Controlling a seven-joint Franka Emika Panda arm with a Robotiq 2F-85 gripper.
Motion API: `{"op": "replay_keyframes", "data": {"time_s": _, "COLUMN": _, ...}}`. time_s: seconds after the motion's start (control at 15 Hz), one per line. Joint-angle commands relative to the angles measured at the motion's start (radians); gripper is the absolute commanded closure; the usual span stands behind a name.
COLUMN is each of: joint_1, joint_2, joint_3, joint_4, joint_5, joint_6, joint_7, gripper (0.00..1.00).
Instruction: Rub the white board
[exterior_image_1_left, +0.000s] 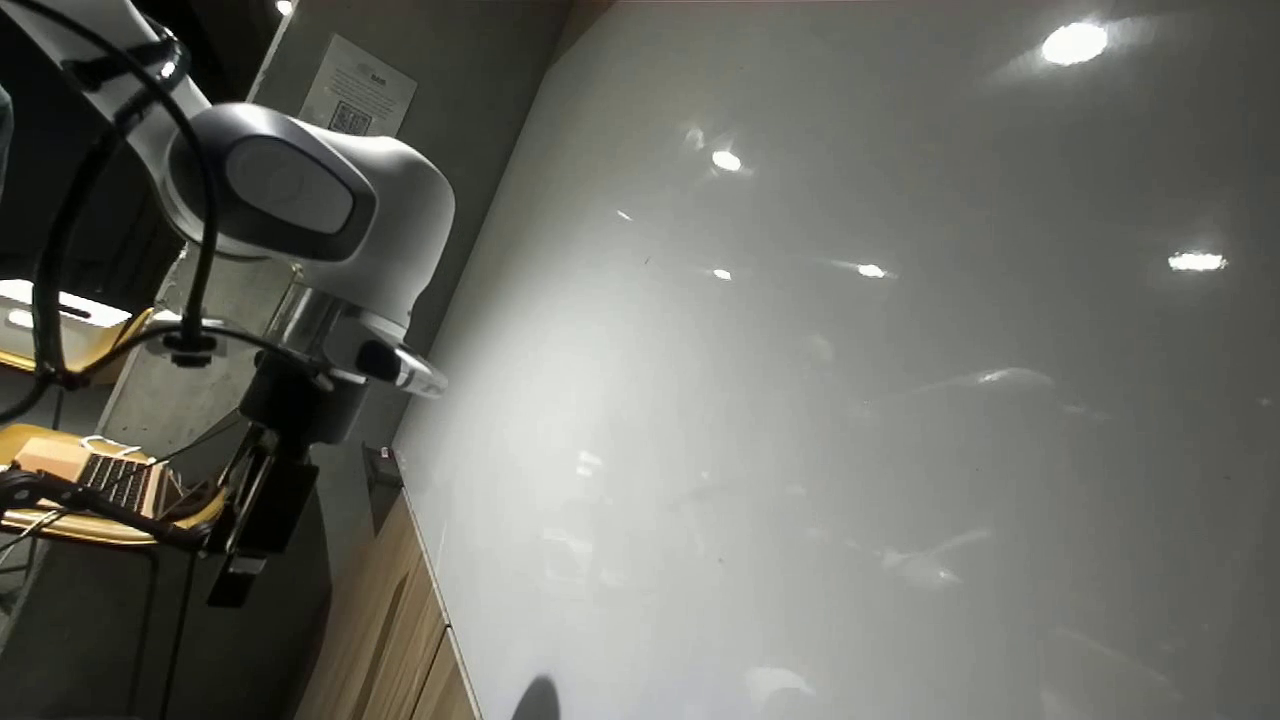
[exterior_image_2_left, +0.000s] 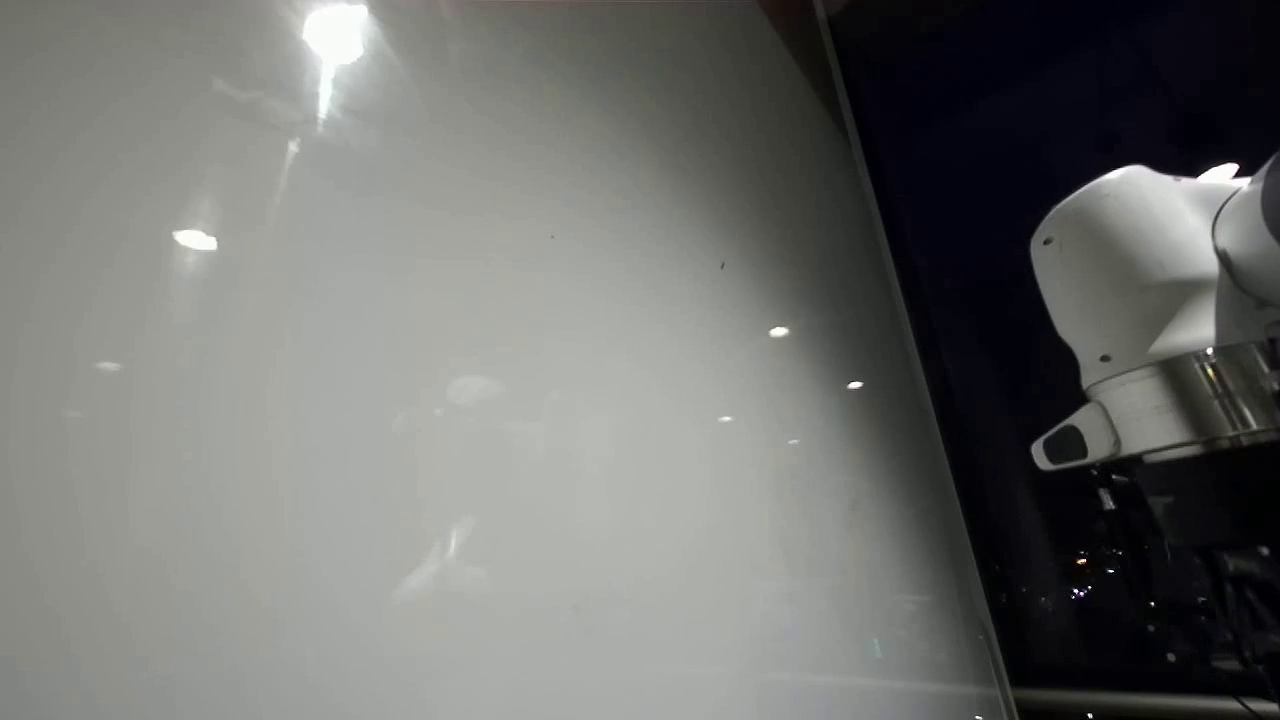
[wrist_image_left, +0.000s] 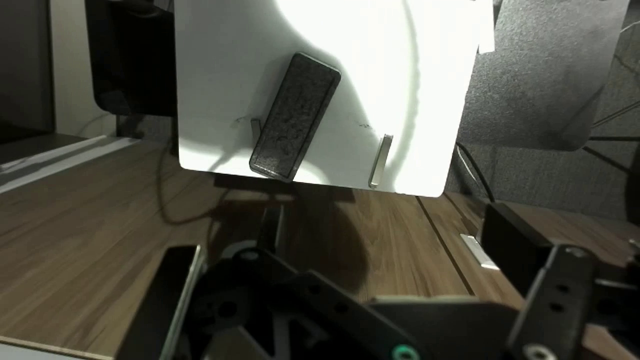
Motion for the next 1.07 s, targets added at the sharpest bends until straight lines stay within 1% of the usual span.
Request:
{"op": "replay_keyframes", "data": {"time_s": 0.0, "joint_1": -0.004, "joint_2": -0.065, "joint_3": 0.002, "joint_4": 0.068, "joint_5": 0.001, "joint_6": -0.128, "joint_7": -0.020, "gripper": 0.00}}
{"op": "replay_keyframes", "data": {"time_s": 0.07, "joint_1": -0.004, "joint_2": -0.069, "joint_3": 0.004, "joint_4": 0.089, "joint_5": 0.003, "joint_6": -0.153, "joint_7": -0.018, "gripper": 0.00}}
{"op": "replay_keyframes", "data": {"time_s": 0.13, "joint_1": -0.007, "joint_2": -0.057, "joint_3": 0.006, "joint_4": 0.049, "joint_5": 0.004, "joint_6": -0.096, "joint_7": -0.007, "gripper": 0.00}}
{"op": "replay_keyframes", "data": {"time_s": 1.0, "joint_1": -0.007, "joint_2": -0.056, "joint_3": 0.006, "joint_4": 0.048, "joint_5": 0.004, "joint_6": -0.104, "joint_7": -0.007, "gripper": 0.00}}
